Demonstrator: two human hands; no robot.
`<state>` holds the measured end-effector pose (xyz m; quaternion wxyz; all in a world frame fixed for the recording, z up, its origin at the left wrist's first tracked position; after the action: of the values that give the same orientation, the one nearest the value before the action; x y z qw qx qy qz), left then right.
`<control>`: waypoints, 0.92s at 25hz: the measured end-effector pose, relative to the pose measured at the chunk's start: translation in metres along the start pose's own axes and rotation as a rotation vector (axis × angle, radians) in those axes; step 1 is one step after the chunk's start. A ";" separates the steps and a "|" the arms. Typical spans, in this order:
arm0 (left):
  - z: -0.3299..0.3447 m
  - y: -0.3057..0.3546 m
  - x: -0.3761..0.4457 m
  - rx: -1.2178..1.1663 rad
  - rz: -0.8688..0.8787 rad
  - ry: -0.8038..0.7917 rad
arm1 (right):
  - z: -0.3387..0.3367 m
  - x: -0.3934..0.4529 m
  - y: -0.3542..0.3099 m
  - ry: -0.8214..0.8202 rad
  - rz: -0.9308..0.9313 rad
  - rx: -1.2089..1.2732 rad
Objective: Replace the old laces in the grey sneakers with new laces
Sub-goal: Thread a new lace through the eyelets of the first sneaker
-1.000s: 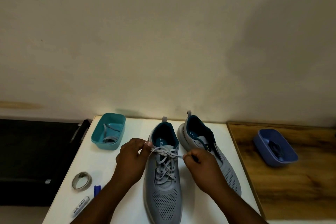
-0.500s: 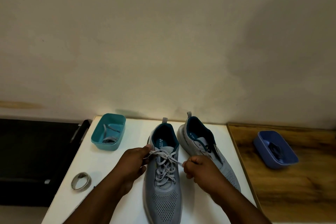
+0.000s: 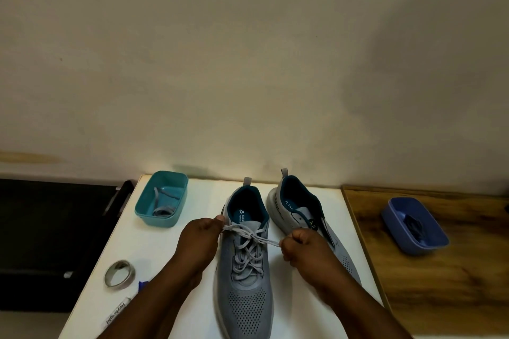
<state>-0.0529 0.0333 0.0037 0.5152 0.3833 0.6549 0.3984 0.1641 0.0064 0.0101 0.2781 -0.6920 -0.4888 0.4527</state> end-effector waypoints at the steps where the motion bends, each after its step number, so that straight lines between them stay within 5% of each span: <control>1: 0.000 0.001 -0.001 -0.006 -0.004 0.001 | 0.000 0.000 0.000 0.000 0.003 -0.002; 5: -0.003 0.003 -0.004 -0.101 -0.105 -0.059 | -0.004 -0.003 0.000 -0.036 0.000 -0.049; 8: -0.008 0.005 -0.007 -0.197 -0.222 -0.174 | -0.011 -0.009 -0.002 -0.340 0.057 -0.179; 10: -0.009 0.003 -0.004 -0.226 -0.217 -0.108 | -0.012 -0.012 -0.001 -0.477 0.055 -0.334; 16: -0.003 0.001 -0.007 0.071 0.105 0.110 | -0.005 -0.003 0.000 -0.009 -0.188 -0.370; 23: 0.002 -0.013 -0.008 0.293 0.181 0.073 | 0.013 -0.007 0.007 -0.015 -0.237 -0.278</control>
<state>-0.0509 0.0208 -0.0052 0.3916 0.4968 0.6872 0.3571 0.1543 -0.0035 0.0013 0.2274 -0.6580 -0.6267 0.3501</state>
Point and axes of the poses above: each hand's wrist, its own x-axis towards the middle knuckle, its own z-axis out of the palm, y = z × x, the point moved 1 cm from there along x, towards the middle knuckle, and after that the axes turned 1 degree about -x, right-handed, at the moved point
